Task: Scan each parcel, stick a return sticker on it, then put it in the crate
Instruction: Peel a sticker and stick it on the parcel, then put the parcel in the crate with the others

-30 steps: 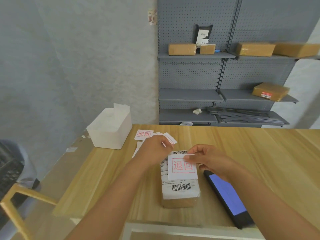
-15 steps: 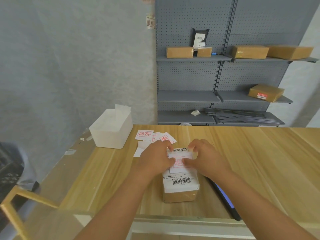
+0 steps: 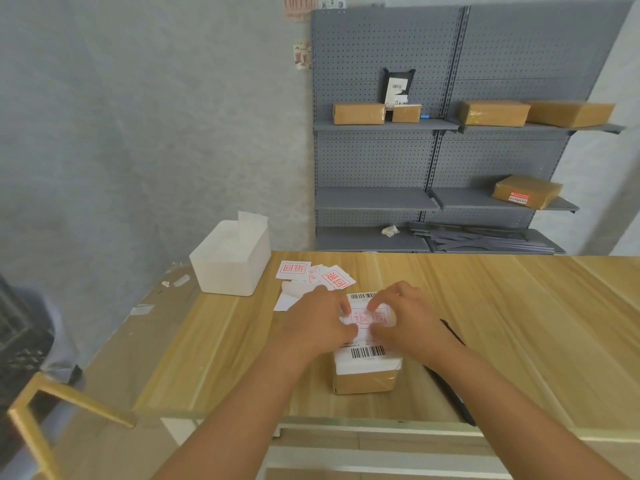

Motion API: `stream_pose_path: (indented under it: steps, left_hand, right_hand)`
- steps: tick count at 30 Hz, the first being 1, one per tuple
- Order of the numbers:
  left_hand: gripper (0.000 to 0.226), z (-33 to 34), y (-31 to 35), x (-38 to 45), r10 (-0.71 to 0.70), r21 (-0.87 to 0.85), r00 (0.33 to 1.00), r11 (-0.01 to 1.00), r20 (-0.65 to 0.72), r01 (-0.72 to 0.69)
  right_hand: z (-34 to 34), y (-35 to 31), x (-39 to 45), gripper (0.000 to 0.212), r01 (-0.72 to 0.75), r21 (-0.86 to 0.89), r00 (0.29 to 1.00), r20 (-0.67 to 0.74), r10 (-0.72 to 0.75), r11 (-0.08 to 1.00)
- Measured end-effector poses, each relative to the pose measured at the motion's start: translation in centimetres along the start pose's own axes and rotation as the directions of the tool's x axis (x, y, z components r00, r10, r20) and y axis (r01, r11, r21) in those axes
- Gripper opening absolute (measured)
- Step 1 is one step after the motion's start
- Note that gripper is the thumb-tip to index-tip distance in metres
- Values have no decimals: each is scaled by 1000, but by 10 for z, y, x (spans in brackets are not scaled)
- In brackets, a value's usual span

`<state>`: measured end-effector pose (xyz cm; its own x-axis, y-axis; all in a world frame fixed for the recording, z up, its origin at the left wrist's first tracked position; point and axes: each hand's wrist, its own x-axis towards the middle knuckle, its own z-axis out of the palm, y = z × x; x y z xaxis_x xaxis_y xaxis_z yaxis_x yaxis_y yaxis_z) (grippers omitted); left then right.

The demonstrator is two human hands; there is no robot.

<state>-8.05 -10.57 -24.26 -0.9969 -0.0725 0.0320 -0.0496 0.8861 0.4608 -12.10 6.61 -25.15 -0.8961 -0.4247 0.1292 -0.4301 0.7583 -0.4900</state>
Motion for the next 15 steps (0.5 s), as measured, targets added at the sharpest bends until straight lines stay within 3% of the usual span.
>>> stream_pose_path:
  steps: [5, 7, 9, 11, 13, 15]
  left_hand:
    - [28, 0, -13, -6, -97, 52, 994, 994, -49, 99]
    - [30, -2, -22, -10, -201, -41, 980, 979, 8, 201]
    - [20, 0, -23, -15, -271, -237, 947, 922, 172, 307]
    - [9, 2, -23, -19, -279, -426, 919, 822, 278, 378]
    - [3, -1, -27, -20, -296, -511, 928, 775, 225, 371]
    - [11, -10, -36, -22, -340, -566, 931, 746, 131, 351]
  right_hand:
    - [2, 6, -5, 40, -182, 103, 982, -25, 185, 978]
    - [1, 9, -8, 55, -317, 255, 948, 82, 306, 914]
    - [6, 6, -10, 68, -443, 421, 895, 256, 365, 792]
    - [13, 2, -9, 74, -447, 470, 892, 303, 336, 761]
    - [17, -5, -4, 70, -380, 489, 922, 265, 281, 785]
    - [18, -17, 4, 58, -339, 562, 938, 264, 225, 754]
